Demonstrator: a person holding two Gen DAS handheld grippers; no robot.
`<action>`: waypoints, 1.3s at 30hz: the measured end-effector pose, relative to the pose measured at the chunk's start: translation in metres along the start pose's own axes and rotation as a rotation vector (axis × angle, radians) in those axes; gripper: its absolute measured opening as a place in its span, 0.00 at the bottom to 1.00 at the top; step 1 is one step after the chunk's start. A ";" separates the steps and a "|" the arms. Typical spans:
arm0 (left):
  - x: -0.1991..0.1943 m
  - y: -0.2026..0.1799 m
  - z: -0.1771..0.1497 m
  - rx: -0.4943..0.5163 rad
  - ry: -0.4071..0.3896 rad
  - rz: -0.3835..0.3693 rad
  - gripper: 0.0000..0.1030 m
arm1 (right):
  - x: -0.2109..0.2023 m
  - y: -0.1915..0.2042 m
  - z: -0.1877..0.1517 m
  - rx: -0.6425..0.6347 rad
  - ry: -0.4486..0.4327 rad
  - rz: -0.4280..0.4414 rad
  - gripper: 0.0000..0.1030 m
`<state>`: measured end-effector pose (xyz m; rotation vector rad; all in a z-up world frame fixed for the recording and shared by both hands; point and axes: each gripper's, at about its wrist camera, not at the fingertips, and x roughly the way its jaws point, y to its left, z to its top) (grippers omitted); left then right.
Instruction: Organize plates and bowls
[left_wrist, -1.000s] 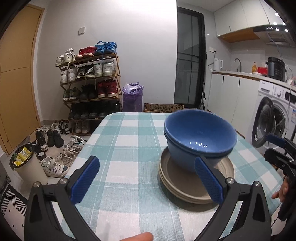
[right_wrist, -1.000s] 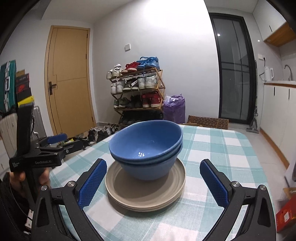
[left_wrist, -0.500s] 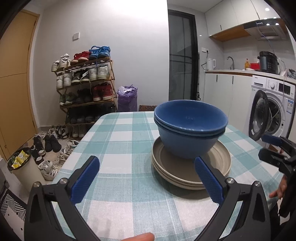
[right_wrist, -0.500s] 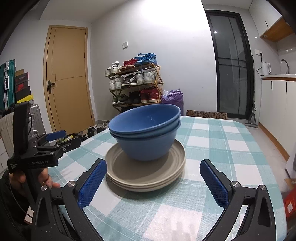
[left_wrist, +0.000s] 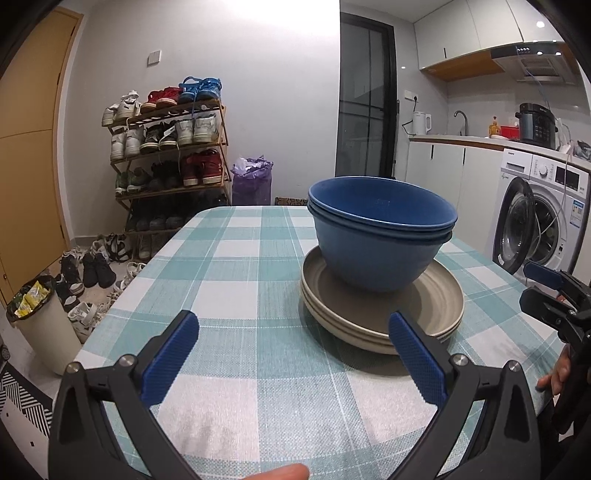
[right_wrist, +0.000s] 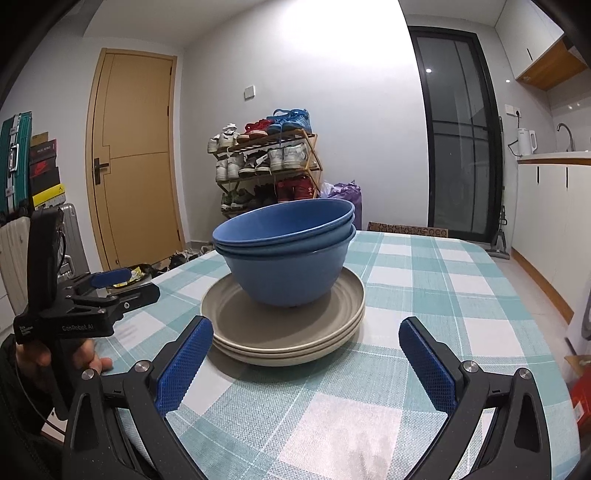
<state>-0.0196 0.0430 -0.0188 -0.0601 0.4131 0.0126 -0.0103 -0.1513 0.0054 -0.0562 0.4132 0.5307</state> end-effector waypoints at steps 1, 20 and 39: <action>0.000 0.000 -0.001 0.000 -0.001 0.000 1.00 | 0.000 0.000 0.000 0.002 -0.002 0.005 0.99; 0.002 0.003 -0.001 -0.011 -0.007 -0.006 1.00 | 0.002 -0.002 -0.005 0.013 0.006 0.018 0.99; 0.002 0.002 -0.002 -0.010 -0.007 -0.008 1.00 | 0.003 -0.003 -0.007 0.007 0.010 0.023 0.99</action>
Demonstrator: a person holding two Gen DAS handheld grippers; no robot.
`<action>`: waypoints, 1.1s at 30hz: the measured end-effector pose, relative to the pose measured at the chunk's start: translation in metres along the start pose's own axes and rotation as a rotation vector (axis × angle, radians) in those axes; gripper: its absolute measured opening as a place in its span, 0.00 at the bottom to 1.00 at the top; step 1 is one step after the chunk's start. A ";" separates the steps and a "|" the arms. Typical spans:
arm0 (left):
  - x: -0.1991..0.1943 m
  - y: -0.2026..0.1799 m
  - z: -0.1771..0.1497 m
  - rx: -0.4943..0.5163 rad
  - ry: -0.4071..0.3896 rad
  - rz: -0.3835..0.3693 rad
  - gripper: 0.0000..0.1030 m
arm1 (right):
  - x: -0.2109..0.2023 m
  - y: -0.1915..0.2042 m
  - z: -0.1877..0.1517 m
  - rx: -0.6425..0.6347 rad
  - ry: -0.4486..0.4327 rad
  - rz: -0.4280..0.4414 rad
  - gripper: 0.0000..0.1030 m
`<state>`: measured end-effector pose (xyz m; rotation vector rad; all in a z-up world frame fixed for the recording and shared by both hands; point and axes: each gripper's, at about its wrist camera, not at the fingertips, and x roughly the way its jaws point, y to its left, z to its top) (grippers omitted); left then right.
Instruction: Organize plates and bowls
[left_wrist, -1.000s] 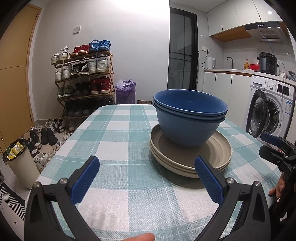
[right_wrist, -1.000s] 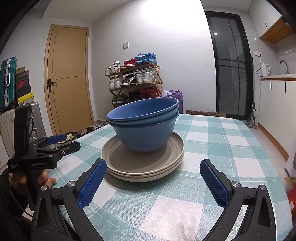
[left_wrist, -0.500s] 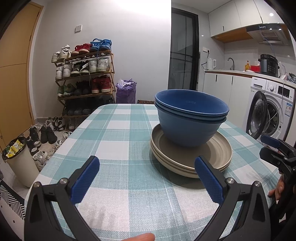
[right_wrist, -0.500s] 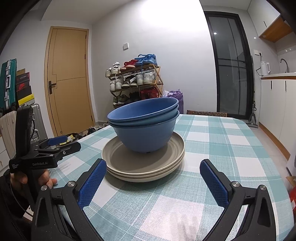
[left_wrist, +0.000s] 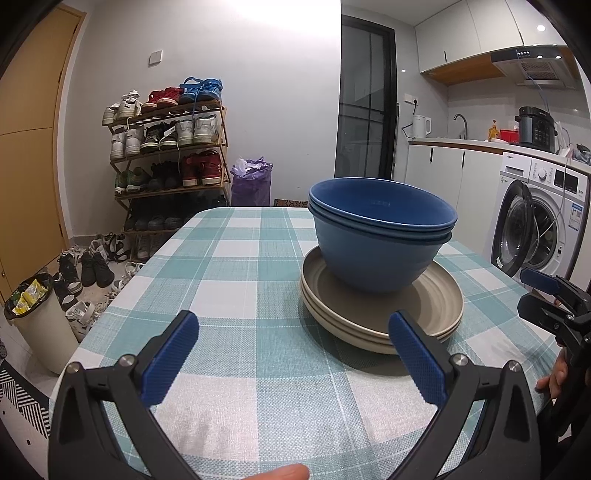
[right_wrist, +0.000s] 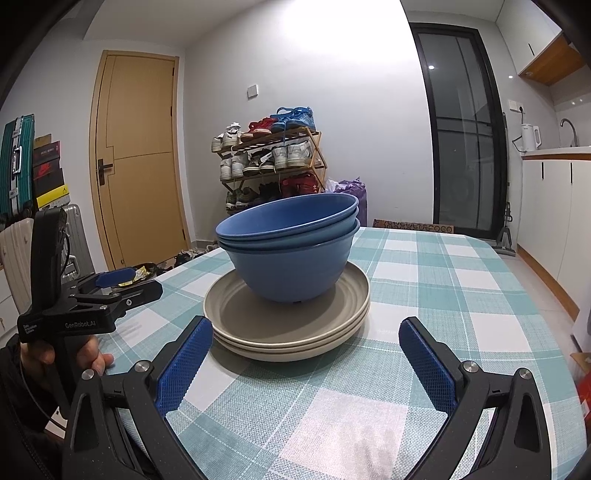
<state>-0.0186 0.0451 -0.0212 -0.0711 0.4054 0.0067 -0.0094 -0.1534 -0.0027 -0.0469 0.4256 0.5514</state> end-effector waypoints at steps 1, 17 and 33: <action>0.000 0.000 0.000 0.001 0.000 0.001 1.00 | 0.000 0.000 0.000 -0.001 0.000 -0.002 0.99; 0.000 0.000 -0.001 0.007 -0.003 0.002 1.00 | 0.000 0.000 -0.001 -0.001 -0.001 -0.001 0.99; 0.000 0.000 -0.001 0.010 -0.004 0.003 1.00 | 0.000 0.000 -0.001 -0.003 0.001 -0.002 1.00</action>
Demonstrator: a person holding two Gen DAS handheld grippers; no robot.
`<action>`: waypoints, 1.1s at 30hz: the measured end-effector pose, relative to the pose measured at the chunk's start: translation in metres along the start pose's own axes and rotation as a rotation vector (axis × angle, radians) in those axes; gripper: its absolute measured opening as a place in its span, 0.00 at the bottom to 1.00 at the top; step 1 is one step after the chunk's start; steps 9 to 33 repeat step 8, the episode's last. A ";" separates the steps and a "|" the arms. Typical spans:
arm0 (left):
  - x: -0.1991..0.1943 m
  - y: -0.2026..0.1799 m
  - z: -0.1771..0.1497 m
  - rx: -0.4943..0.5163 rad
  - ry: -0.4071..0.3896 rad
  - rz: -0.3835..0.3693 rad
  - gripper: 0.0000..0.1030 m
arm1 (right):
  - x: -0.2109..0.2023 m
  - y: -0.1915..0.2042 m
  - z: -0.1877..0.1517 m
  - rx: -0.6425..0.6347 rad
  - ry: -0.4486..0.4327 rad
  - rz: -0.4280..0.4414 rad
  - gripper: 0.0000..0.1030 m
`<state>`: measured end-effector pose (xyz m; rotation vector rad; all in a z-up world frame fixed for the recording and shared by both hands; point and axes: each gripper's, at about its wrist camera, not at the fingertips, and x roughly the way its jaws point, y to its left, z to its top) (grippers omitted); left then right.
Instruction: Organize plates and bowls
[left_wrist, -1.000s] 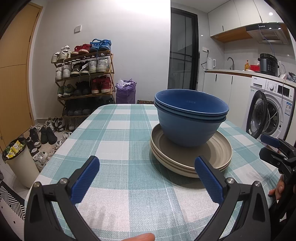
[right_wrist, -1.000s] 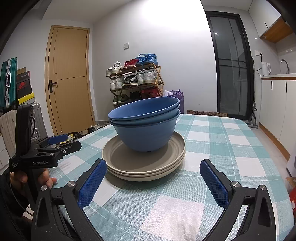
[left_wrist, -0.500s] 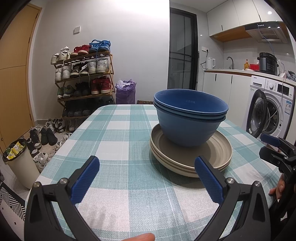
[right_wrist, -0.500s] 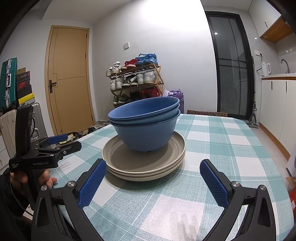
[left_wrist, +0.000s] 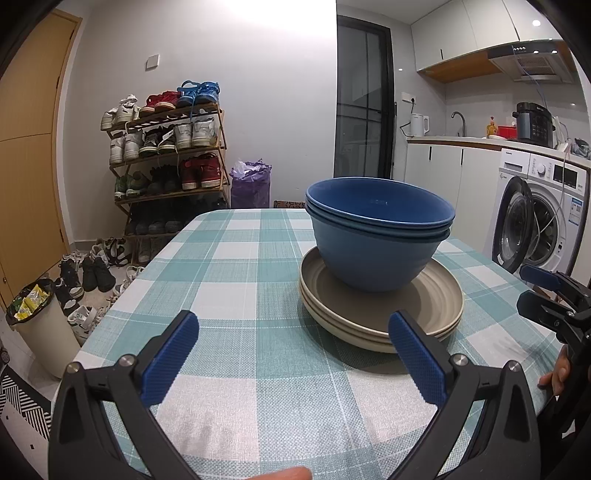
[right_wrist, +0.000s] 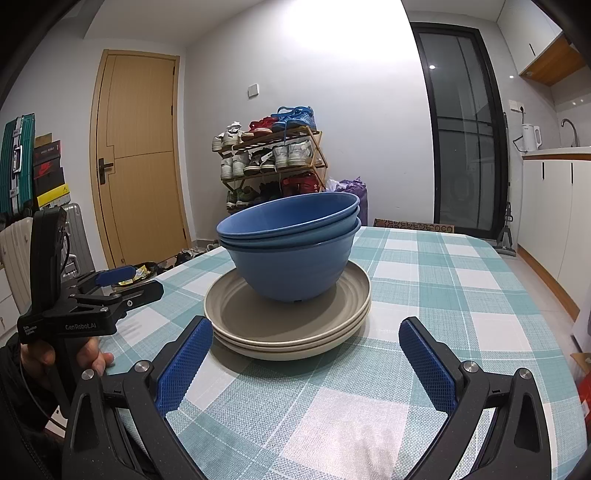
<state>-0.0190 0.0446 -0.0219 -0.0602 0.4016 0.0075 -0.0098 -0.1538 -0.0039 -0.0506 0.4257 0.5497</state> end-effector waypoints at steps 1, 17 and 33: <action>0.000 0.001 0.000 0.001 0.000 -0.001 1.00 | 0.000 0.000 0.000 0.000 -0.001 0.001 1.00; -0.002 0.001 0.001 0.002 -0.002 -0.007 1.00 | 0.000 0.000 0.000 -0.001 0.003 0.002 1.00; -0.002 0.001 0.001 0.002 -0.002 -0.007 1.00 | 0.000 0.000 0.000 -0.001 0.003 0.002 1.00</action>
